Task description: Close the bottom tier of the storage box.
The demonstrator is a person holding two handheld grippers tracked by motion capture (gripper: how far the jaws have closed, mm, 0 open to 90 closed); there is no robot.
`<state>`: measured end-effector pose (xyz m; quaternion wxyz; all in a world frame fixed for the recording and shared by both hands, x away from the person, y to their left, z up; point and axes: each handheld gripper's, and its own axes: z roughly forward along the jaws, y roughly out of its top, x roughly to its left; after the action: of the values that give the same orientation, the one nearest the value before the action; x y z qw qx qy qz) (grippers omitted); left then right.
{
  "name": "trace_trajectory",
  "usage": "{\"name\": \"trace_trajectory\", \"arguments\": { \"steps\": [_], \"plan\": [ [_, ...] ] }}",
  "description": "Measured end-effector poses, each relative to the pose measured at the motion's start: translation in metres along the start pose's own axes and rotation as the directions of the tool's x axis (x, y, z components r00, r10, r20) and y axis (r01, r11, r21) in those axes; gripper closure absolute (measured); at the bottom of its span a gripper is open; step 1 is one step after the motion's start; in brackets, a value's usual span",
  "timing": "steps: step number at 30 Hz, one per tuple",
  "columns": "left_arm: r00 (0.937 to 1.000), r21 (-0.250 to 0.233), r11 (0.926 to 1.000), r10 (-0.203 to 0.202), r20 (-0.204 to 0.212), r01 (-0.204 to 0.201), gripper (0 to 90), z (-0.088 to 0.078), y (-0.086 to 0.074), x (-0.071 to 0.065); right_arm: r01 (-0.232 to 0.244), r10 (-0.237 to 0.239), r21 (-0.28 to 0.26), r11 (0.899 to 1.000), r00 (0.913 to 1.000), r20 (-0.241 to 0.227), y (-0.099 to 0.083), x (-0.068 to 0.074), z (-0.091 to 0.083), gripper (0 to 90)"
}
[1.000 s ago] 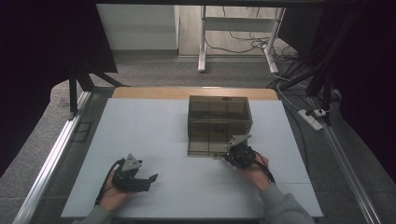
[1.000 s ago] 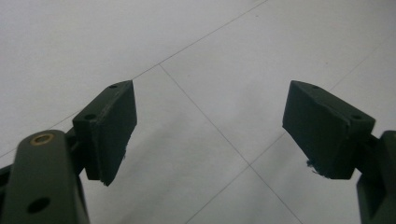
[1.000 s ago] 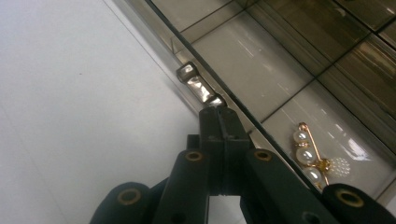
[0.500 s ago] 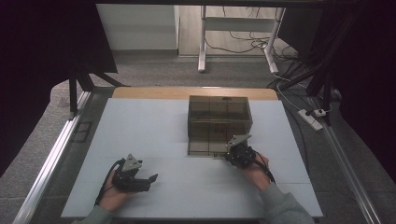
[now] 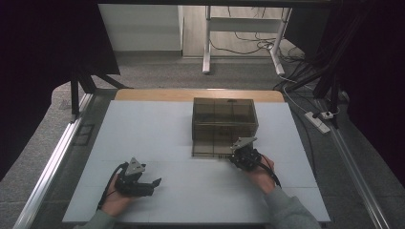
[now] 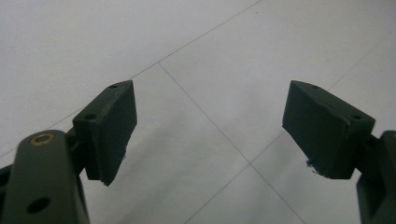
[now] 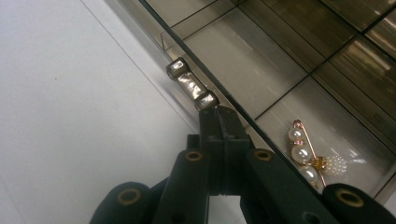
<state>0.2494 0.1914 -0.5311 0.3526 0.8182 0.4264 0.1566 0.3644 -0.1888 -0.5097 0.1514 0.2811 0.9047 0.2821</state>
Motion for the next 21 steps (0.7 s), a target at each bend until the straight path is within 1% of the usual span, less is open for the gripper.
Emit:
{"name": "trace_trajectory", "arguments": {
  "steps": [12,21],
  "plan": [
    [1.0,0.001,1.0,0.002,0.0,-0.002,18.7,0.0003,-0.0001,-0.0001,-0.003,0.003,-0.009,1.0,0.9999,0.012,0.0008,-0.0021,0.0022,89.2],
    [1.0,0.002,1.0,0.005,-0.001,-0.005,18.8,0.0004,-0.0001,-0.0002,-0.011,0.012,-0.02,1.0,0.9999,0.011,0.001,-0.004,0.0037,89.2]
  ]
}}
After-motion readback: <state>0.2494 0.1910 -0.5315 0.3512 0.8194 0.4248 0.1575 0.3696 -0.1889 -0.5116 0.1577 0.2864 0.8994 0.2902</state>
